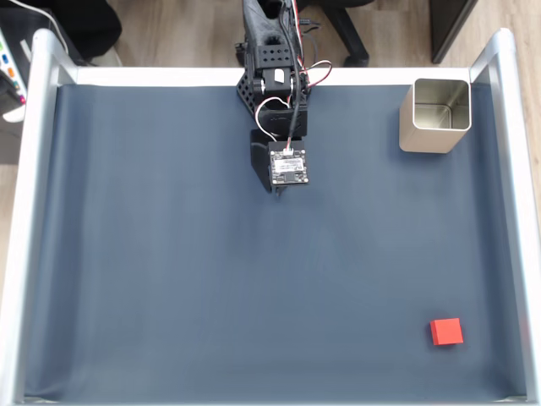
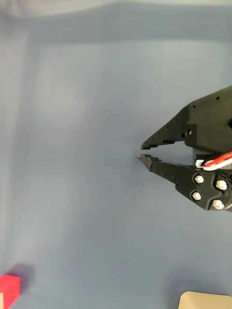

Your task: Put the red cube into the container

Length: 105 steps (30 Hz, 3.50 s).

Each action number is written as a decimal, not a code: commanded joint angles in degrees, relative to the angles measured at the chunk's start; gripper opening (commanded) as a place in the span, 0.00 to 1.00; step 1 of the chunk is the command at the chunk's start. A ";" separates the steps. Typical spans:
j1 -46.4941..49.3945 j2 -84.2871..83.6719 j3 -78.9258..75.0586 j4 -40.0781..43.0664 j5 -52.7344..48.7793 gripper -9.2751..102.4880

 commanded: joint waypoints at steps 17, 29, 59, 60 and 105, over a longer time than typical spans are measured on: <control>-17.05 -40.25 -40.17 1.76 5.63 0.08; -21.88 -65.04 -62.84 -0.18 5.63 0.08; -24.17 -102.30 -74.36 -45.97 0.62 0.39; -23.91 -103.18 -74.44 -46.85 0.79 0.39; -28.21 -129.55 -106.00 -57.39 4.92 0.39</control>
